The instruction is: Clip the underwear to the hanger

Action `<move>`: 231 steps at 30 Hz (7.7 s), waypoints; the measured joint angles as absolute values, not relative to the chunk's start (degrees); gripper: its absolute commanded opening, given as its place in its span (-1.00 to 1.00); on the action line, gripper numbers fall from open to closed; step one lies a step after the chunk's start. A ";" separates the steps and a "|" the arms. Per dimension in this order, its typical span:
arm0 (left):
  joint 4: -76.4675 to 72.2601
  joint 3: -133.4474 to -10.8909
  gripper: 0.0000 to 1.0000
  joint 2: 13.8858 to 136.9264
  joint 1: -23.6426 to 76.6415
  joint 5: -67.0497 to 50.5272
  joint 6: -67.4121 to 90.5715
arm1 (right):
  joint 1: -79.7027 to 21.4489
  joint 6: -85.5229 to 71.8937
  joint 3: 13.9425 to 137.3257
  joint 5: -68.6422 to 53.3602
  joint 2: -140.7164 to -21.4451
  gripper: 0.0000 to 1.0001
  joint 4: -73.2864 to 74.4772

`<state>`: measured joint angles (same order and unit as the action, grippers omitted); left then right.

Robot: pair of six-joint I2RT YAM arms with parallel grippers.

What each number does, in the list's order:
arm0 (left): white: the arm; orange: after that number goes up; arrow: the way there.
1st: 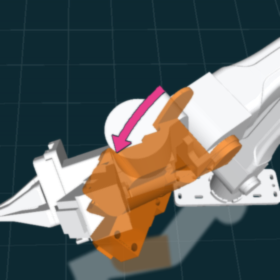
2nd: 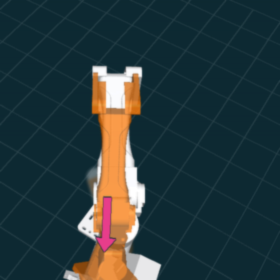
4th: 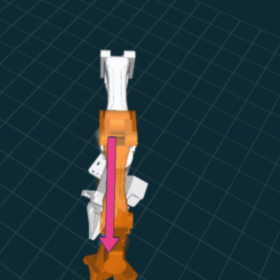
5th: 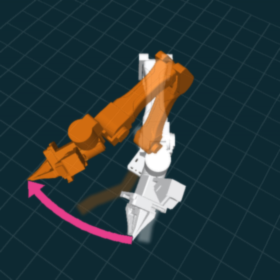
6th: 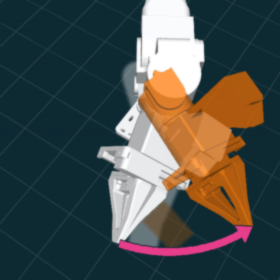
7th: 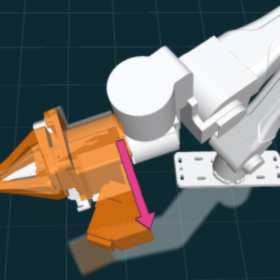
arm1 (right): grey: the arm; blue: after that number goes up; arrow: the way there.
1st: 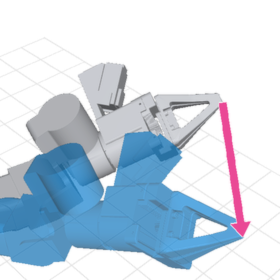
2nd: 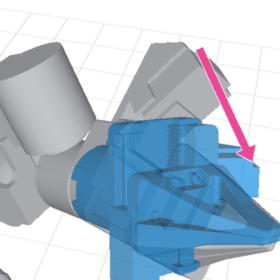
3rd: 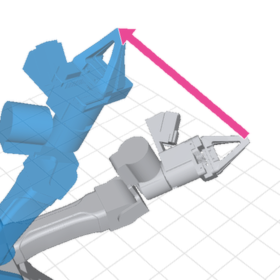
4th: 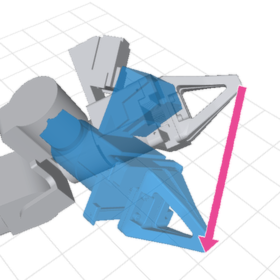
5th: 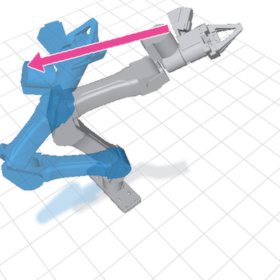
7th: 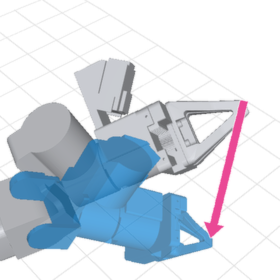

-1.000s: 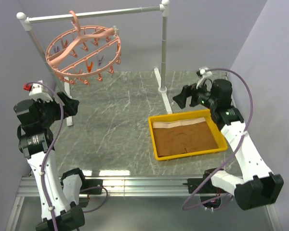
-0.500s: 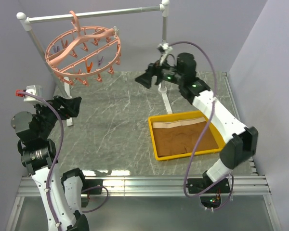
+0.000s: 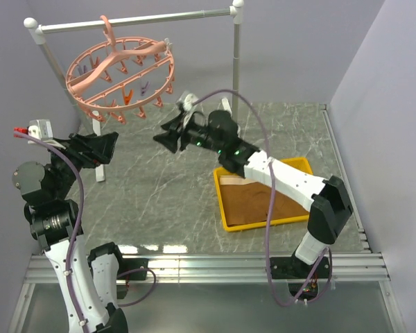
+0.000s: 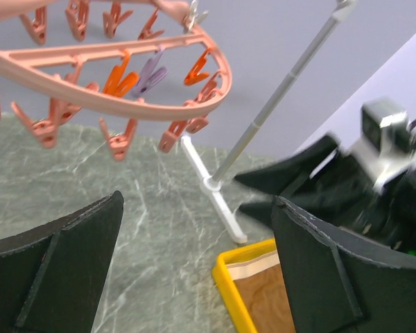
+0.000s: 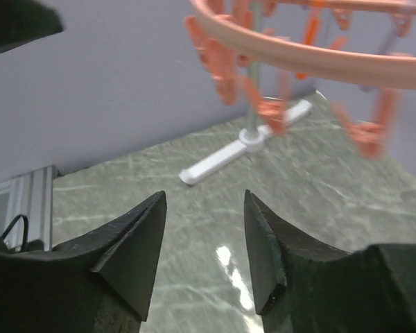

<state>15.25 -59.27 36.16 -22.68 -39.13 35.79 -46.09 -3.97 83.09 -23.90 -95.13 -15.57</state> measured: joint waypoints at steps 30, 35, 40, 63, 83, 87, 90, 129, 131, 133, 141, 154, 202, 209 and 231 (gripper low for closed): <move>7.27 -54.22 0.79 37.04 -22.68 -43.86 37.43 | -51.62 3.55 85.17 -10.74 -111.44 0.10 -41.12; 6.52 -53.56 0.79 37.82 -22.68 -45.19 37.04 | -51.62 4.60 87.96 -11.88 -114.13 0.09 -42.74; 5.61 -53.56 0.74 38.83 -22.68 -45.91 37.04 | -51.62 5.43 91.35 -11.75 -116.97 0.08 -42.76; 4.03 -53.56 0.13 43.79 -19.29 -36.95 35.77 | -52.66 10.94 94.19 -9.82 -118.39 -0.08 -41.76; -2.59 -52.64 -0.16 51.07 -5.52 -20.25 38.44 | -55.35 15.70 94.56 -3.60 -118.43 -0.25 -41.04; -2.50 -52.64 -0.17 52.42 -4.86 -18.02 38.63 | -55.48 15.94 95.48 -2.96 -118.43 -0.25 -41.01; -2.50 -52.73 -0.19 52.97 -4.64 -16.71 38.68 | -55.64 15.94 95.72 -2.79 -118.43 -0.25 -41.04; -3.62 -55.33 -0.99 56.86 -4.19 -15.84 32.91 | -49.36 8.01 95.09 -17.32 -117.56 0.09 -34.96; -3.57 -55.40 -0.99 56.88 -4.21 -16.12 32.49 | -49.36 7.70 95.98 -18.85 -117.56 0.08 -34.52; -3.40 -55.70 -0.99 56.97 -4.21 -16.47 32.14 | -49.36 7.42 97.12 -20.18 -117.56 0.08 -34.33; -3.22 -56.01 -0.98 56.99 -4.21 -17.58 32.05 | -49.50 6.85 101.06 -24.14 -117.62 0.06 -32.88; -3.36 -56.07 -0.85 57.30 -4.21 -20.53 32.12 | -49.63 7.20 104.81 -25.17 -120.51 -0.46 -28.88; -0.86 -57.69 0.01 56.80 -4.47 -22.11 33.63 | -51.62 7.68 102.78 -17.58 -118.91 -1.00 -29.12; -3.14 -57.21 0.00 58.13 -4.43 -23.31 34.98 | -51.62 7.68 102.78 -17.47 -118.91 -1.00 -29.17; -11.55 -53.71 -0.40 59.09 -3.95 -22.98 39.53 | -51.62 7.73 102.61 -16.51 -118.89 -1.00 -29.91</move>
